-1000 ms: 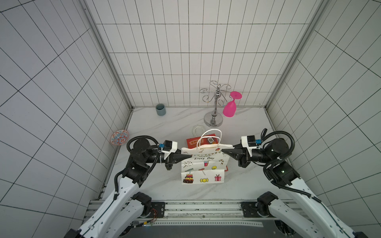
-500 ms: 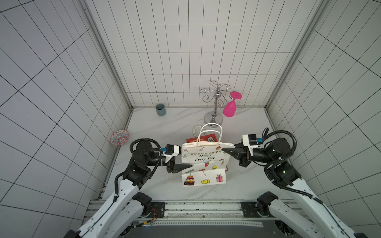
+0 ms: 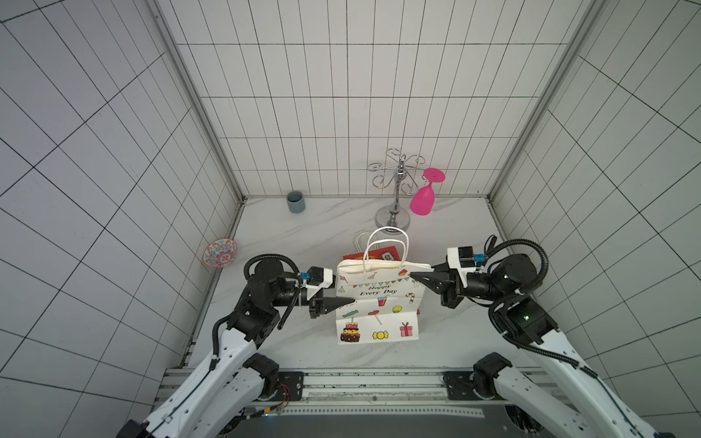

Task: Put away the paper bag
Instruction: Press the paper bag.

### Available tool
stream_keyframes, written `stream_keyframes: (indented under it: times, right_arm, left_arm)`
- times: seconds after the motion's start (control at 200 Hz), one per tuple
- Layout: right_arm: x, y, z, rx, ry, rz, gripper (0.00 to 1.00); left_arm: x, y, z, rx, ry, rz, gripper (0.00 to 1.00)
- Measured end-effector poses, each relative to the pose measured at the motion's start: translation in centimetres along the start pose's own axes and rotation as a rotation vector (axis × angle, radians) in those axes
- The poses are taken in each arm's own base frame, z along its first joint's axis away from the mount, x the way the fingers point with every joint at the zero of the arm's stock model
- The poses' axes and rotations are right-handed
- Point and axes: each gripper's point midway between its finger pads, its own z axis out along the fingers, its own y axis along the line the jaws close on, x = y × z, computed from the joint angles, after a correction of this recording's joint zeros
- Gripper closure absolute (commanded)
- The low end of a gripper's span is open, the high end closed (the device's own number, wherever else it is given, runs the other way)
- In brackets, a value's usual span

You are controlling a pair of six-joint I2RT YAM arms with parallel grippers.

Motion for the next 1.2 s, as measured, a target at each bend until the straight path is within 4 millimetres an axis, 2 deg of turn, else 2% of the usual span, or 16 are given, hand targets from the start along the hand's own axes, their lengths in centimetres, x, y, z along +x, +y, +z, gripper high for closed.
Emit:
stream_keyframes:
  times: [0.11, 0.175, 0.215, 0.34, 0.435, 0.595, 0.61, 0.65, 0.67, 0.72, 0.805, 0.92, 0.985, 1.124, 1.199]
  right_arm:
    - [-1.0, 0.4, -0.3, 0.000, -0.016, -0.026, 1.00]
    - [-1.5, 0.6, -0.5, 0.000, -0.026, -0.042, 1.00]
    - [-1.7, 0.7, -0.5, 0.000, -0.029, -0.050, 1.00]
    - [-1.6, 0.9, -0.7, 0.001, -0.023, -0.052, 1.00]
    - [-1.5, 0.8, -0.7, 0.006, -0.021, -0.050, 1.00]
    - [-1.5, 0.8, -0.8, 0.012, -0.019, -0.052, 1.00]
    - [-1.5, 0.8, -0.8, 0.013, -0.018, -0.052, 1.00]
    - [-1.5, 0.8, -0.8, 0.015, -0.018, -0.053, 1.00]
    - [-1.5, 0.8, -0.8, 0.015, -0.017, -0.054, 1.00]
    - [-1.5, 0.8, -0.8, 0.015, -0.016, -0.055, 1.00]
    - [-1.5, 1.0, -0.9, 0.015, -0.015, -0.058, 1.00]
    - [-1.5, 1.1, -1.1, 0.015, -0.013, -0.060, 1.00]
    - [-1.5, 1.2, -1.1, 0.015, -0.013, -0.061, 1.00]
    - [-1.6, 1.3, -1.2, 0.015, -0.015, -0.063, 1.00]
    - [-1.6, 1.4, -1.3, 0.015, -0.013, -0.061, 1.00]
  left_arm:
    - [0.5, 0.3, 0.0, -0.018, 0.017, -0.007, 0.30]
    - [0.9, 0.5, 0.1, -0.023, 0.029, -0.015, 0.34]
    - [1.2, 0.6, 0.2, -0.020, 0.035, -0.020, 0.42]
    - [1.7, 0.5, 0.3, -0.012, 0.048, -0.033, 0.81]
    - [1.8, 0.3, 0.3, -0.002, 0.051, -0.034, 1.00]
    - [1.9, 0.1, 0.3, 0.011, 0.050, -0.033, 1.00]
    - [1.9, 0.1, 0.3, 0.011, 0.050, -0.033, 0.93]
    - [1.9, 0.1, 0.3, 0.011, 0.050, -0.033, 0.53]
    - [1.9, 0.2, 0.3, 0.009, 0.050, -0.027, 0.44]
    - [1.9, 0.2, 0.3, 0.005, 0.051, -0.030, 0.36]
    - [2.0, 0.4, 0.3, -0.006, 0.056, -0.032, 0.33]
    - [2.3, 0.6, 0.4, -0.012, 0.067, -0.030, 0.35]
    - [2.8, 0.5, 0.5, -0.003, 0.079, -0.038, 0.41]
    - [3.6, 0.2, 0.7, 0.013, 0.101, -0.061, 0.71]
    - [3.7, 0.1, 0.7, 0.020, 0.101, -0.061, 0.93]
